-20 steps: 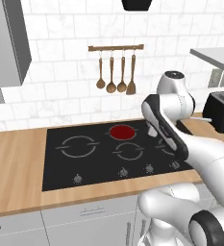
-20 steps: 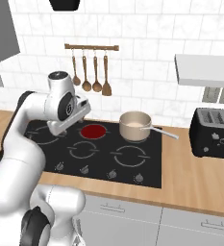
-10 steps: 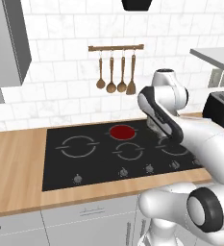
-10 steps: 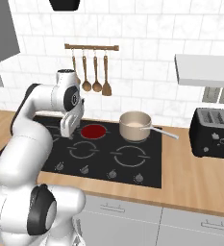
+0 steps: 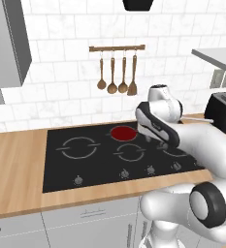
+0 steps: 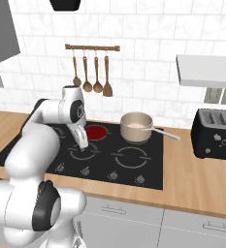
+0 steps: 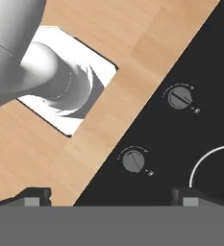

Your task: Turn off the rear center burner of the stove.

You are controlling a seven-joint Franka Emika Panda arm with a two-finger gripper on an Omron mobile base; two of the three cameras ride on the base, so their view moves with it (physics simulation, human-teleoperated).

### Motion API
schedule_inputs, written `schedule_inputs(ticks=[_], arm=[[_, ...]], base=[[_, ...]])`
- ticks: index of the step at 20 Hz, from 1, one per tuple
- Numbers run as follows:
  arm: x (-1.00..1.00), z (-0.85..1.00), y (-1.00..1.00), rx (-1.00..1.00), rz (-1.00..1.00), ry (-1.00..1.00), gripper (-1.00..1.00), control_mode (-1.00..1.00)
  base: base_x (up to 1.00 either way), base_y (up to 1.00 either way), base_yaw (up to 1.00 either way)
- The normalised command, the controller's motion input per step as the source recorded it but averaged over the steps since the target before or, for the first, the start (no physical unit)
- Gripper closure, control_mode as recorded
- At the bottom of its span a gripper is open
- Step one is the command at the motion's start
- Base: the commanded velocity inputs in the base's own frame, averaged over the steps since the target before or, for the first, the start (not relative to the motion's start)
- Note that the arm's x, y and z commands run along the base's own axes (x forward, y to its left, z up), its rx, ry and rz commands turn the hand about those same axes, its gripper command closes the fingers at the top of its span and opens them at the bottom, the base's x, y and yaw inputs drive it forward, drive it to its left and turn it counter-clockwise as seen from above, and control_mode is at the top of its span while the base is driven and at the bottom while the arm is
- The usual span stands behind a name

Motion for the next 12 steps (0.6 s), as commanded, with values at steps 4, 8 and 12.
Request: schedule_inputs(ticks=[4, 8, 12], arm=[[0.00, -0.61, 0.00, 0.00, 0.33, -0.02, -1.00, -1.00], [0.00, -0.46, 0.00, 0.00, 0.16, -0.10, -1.00, -1.00], [0.09, -0.42, 0.00, 0.00, 0.11, -0.09, -1.00, -1.00]], base=[[0.00, 0.00, 0.00], [0.00, 0.00, 0.00], [0.00, 0.00, 0.00]])
